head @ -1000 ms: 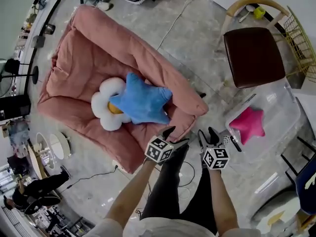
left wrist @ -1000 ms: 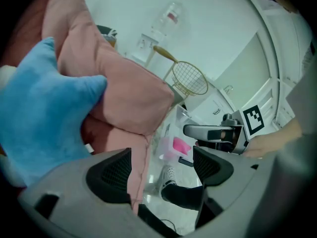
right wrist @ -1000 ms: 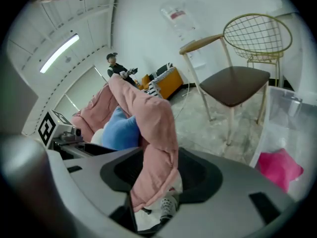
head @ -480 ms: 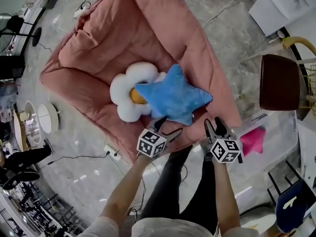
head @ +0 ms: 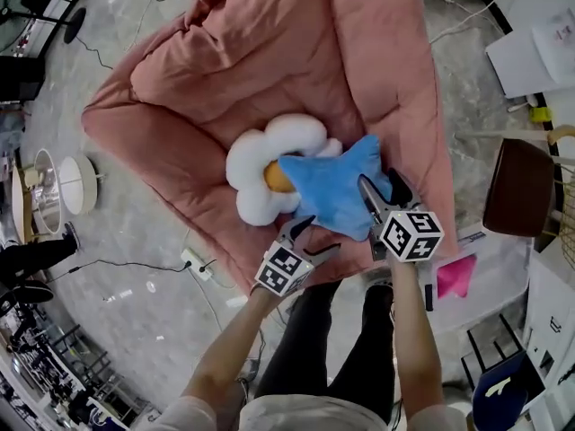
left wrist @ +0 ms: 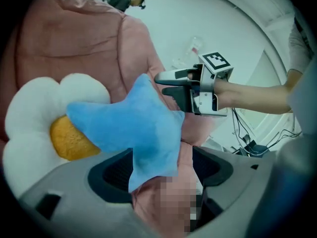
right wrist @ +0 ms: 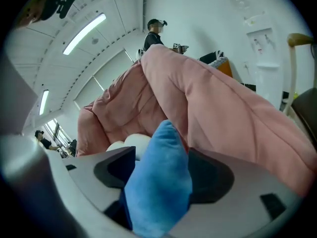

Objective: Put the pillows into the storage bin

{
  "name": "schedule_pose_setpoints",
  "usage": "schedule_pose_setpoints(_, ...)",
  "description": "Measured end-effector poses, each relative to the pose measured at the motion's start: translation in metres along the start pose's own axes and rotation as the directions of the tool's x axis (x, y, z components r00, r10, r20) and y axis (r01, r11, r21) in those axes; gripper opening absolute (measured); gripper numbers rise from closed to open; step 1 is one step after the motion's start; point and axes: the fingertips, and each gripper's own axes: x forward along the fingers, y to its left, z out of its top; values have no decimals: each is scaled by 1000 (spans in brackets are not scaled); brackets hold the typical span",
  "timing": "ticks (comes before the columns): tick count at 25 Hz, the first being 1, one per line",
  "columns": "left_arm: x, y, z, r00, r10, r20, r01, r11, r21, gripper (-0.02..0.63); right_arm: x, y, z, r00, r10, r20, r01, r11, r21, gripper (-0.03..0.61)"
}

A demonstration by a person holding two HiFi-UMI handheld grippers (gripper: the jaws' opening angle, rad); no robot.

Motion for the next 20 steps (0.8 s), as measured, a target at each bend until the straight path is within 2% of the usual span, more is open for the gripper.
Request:
schedule_pose_setpoints(3,-9,42,0,992,120,47,-116,991,-66,382,21,1,10,999,-4,-38,3,1000,-19,319)
schedule_pose_setpoints(5,-11,62,-1,987,155,42,-150,983,-105,382,34,4,11,997,1,-73,-2,1000,-23,336)
schedule_pose_setpoints(7,-6,68,3,991,128,45,-121,983,-135,382,46,6,10,994,-8,-105,4,999,-38,367)
schedule_pose_setpoints(11,5,59,19,993,42,107,-26,989,-147,382,63,0,7,988,-53,-142,47,998,-43,403)
schedule_pose_setpoints(15,8,63,15,992,72,102,-59,990,-125,382,81,-2,-7,973,-93,-211,85,995,-46,419)
schedule_pose_setpoints(18,10,68,12,991,90,99,-80,992,-98,383,85,0,-10,966,-124,-227,109,991,-78,417)
schedule_pose_setpoints(20,13,70,13,991,92,97,-83,992,-94,382,83,1,-11,968,-135,-210,114,988,-108,385)
